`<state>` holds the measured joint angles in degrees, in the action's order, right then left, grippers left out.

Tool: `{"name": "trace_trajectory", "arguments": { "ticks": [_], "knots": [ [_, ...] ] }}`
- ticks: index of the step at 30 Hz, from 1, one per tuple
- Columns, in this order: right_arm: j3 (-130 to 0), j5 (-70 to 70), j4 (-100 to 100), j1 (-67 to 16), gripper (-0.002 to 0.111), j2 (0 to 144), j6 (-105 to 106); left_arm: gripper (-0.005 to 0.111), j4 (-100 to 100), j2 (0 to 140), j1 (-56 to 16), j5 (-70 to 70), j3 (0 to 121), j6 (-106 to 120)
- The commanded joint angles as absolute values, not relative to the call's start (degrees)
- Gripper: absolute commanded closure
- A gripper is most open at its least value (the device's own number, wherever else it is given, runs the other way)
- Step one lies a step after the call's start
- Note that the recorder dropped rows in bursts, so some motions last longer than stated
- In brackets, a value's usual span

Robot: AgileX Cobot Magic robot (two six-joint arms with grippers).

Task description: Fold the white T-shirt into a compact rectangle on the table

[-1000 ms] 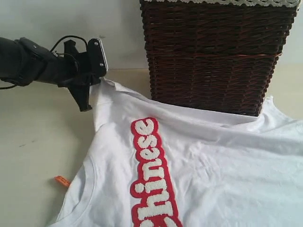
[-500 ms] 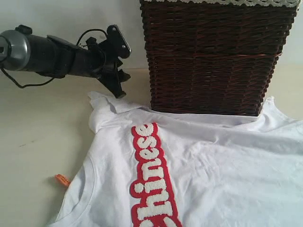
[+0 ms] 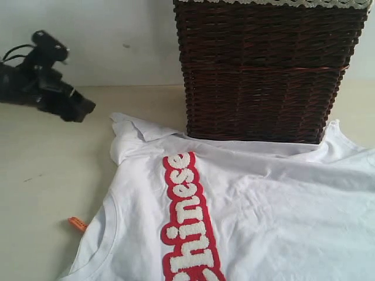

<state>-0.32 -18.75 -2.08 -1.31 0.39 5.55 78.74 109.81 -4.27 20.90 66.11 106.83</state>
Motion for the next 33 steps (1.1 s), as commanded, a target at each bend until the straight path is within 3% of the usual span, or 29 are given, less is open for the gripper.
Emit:
{"name": "trace_trajectory", "arguments": {
  "ticks": [1,10,17,21,28,33],
  "knots": [
    [0.0,-18.2,-2.3,-1.3,0.085,0.0,5.8,0.041,70.5,106.0,2.3,45.7,59.3,86.4],
    [0.0,-18.9,-2.5,-1.3,0.085,0.0,5.8,0.041,70.2,108.7,-1.7,54.0,53.2,82.8],
    [0.0,-18.9,-2.5,-1.3,0.085,0.0,5.8,0.041,69.4,108.7,-7.7,40.7,52.5,82.7],
    [0.0,-18.9,-2.5,-1.3,0.085,0.0,5.8,0.041,69.4,108.7,-9.6,40.6,52.5,82.7],
    [0.0,-18.9,-2.5,-1.3,0.085,0.0,5.8,0.061,69.0,108.7,-12.1,35.4,52.5,82.7],
    [0.0,-18.9,-2.5,-1.3,0.085,0.0,5.8,0.062,69.6,109.8,-12.0,27.5,52.5,82.7]
  ]
}}
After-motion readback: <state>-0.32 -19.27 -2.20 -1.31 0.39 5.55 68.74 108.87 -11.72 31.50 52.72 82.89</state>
